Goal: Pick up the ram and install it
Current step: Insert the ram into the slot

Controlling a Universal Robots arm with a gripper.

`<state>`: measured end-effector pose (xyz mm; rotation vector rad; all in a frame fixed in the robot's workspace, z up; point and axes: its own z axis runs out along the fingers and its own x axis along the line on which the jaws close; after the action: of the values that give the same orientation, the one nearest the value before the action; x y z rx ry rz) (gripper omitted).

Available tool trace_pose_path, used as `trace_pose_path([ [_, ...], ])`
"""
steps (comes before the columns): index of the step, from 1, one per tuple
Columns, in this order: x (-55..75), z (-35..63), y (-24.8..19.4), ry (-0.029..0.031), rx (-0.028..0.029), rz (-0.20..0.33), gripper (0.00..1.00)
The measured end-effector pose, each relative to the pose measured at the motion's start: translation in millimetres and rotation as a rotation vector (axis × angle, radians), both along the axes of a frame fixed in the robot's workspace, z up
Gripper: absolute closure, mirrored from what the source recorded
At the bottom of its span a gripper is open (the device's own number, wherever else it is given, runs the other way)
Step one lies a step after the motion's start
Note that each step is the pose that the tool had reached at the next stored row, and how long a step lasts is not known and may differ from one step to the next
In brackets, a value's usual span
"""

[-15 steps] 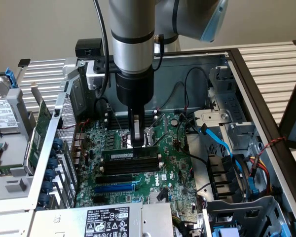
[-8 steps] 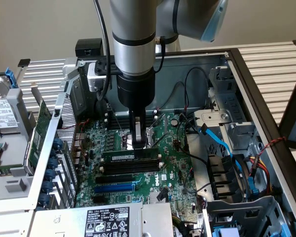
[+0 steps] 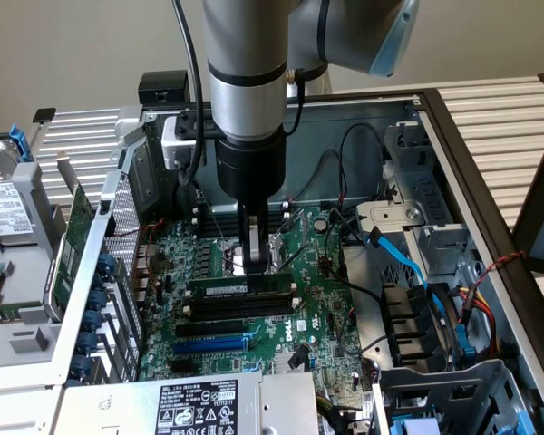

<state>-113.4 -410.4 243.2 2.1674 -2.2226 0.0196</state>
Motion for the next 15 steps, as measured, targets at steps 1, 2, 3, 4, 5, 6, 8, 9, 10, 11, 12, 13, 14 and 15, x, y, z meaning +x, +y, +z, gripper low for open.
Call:
trace_pose_path([
  [1, 0.0, -0.1, -0.1, 0.0, 0.0, -0.001, 0.87],
  [2, 0.0, -0.2, -0.2, 0.0, 0.0, -0.002, 0.87],
  [3, 0.0, -0.2, -0.2, 0.0001, -0.0002, -0.003, 0.87],
  [4, 0.0, -0.3, -0.3, 0.0002, -0.0004, -0.003, 0.87],
  [5, 0.0, -0.5, -0.3, 0.0002, -0.0005, -0.004, 0.87],
  [6, 0.0, -0.8, -0.3, 0.0002, -0.0006, -0.005, 0.87],
  [8, 0.0, -1.1, -0.3, 0.0002, -0.0012, -0.006, 0.87],
  [9, 0.0, -1.3, -0.3, 0.0002, -0.0014, -0.006, 0.87],
  [10, 0.0, -1.5, -0.3, 0.0001, -0.0018, -0.006, 0.87],
  [11, 0.1, -1.6, -0.3, 0.0001, -0.0027, -0.006, 0.87],
  [12, 0.0, -1.7, -0.3, 0.0001, -0.0039, -0.006, 0.87],
  [13, 0.0, -1.8, -0.3, 0.0001, -0.0052, -0.006, 0.87],
  [14, 0.0, -1.9, -0.3, 0.0002, -0.0073, -0.006, 0.87],
  [15, 0.0, -1.9, -0.3, 0.0004, -0.0097, -0.006, 0.87],
])
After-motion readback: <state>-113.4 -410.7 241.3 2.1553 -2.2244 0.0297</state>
